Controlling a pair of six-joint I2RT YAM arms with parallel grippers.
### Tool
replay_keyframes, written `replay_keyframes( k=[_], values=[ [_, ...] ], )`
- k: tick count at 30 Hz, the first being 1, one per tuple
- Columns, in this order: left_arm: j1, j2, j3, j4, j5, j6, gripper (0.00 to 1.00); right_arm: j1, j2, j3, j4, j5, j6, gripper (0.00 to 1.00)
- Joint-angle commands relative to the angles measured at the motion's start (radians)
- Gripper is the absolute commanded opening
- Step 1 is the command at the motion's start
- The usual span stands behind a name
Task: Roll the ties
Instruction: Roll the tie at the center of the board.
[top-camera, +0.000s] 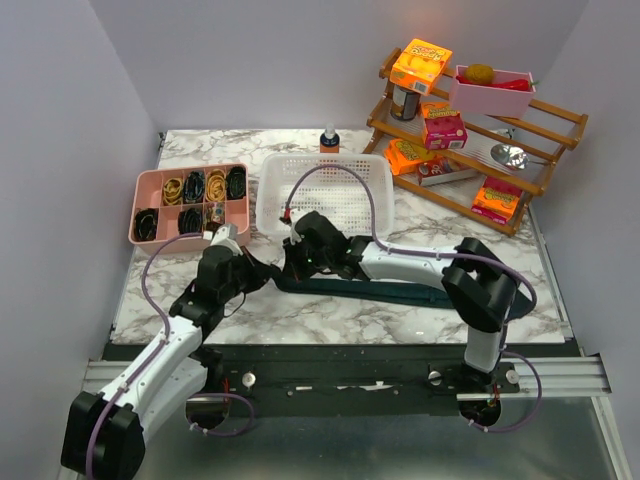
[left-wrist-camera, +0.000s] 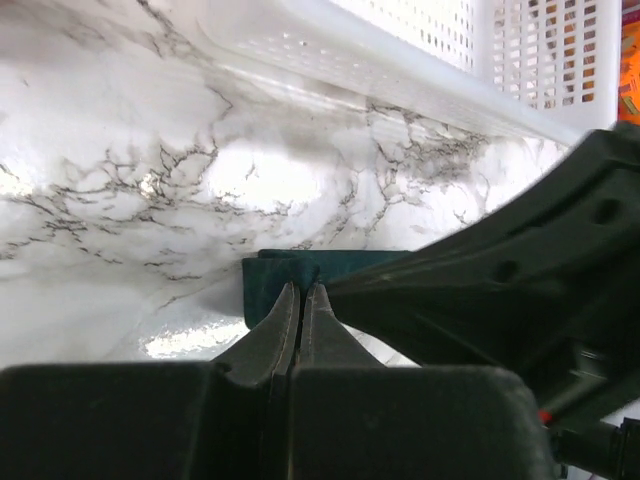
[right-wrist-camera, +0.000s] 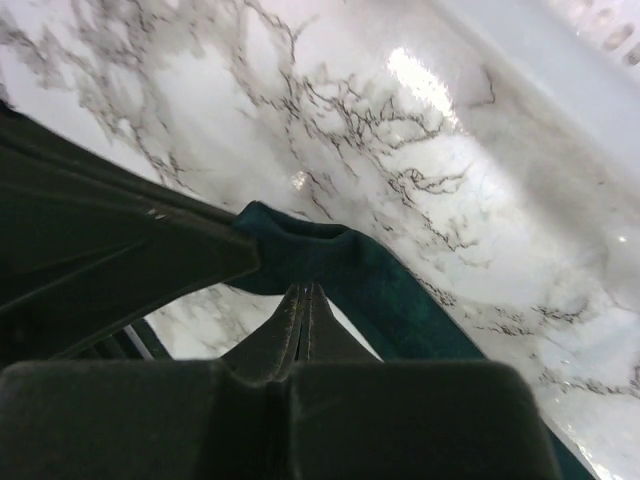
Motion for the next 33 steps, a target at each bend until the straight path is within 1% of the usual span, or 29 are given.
replay_keyframes(
  k=[1, 6, 9, 13, 14, 17, 26, 33],
  values=[
    [-0.005, -0.008, 0.062, -0.101, -0.072, 0.061, 0.00, -0.008, -0.065, 0.024, -0.079, 0.065, -0.050, 0.01],
    [-0.014, -0.005, 0.088, -0.148, -0.106, 0.078, 0.00, -0.027, -0.099, -0.005, -0.111, 0.111, -0.066, 0.01],
    [-0.043, 0.022, 0.102, -0.153, -0.126, 0.084, 0.00, -0.041, -0.123, -0.034, -0.125, 0.128, -0.075, 0.01],
    [-0.084, 0.073, 0.115, -0.136, -0.132, 0.079, 0.00, -0.053, -0.148, -0.072, -0.127, 0.129, -0.084, 0.01],
    [-0.094, 0.084, 0.116, -0.132, -0.164, 0.079, 0.00, -0.051, -0.149, -0.078, -0.127, 0.129, -0.086, 0.01],
    [-0.126, 0.123, 0.128, -0.124, -0.188, 0.079, 0.00, -0.053, -0.143, -0.095, -0.128, 0.112, -0.080, 0.01],
    [-0.236, 0.234, 0.154, -0.075, -0.221, 0.068, 0.00, -0.053, -0.129, -0.143, -0.101, 0.097, -0.054, 0.01],
    [-0.298, 0.349, 0.159, -0.012, -0.224, 0.052, 0.00, -0.054, -0.129, -0.157, -0.097, 0.109, -0.049, 0.01]
  ],
)
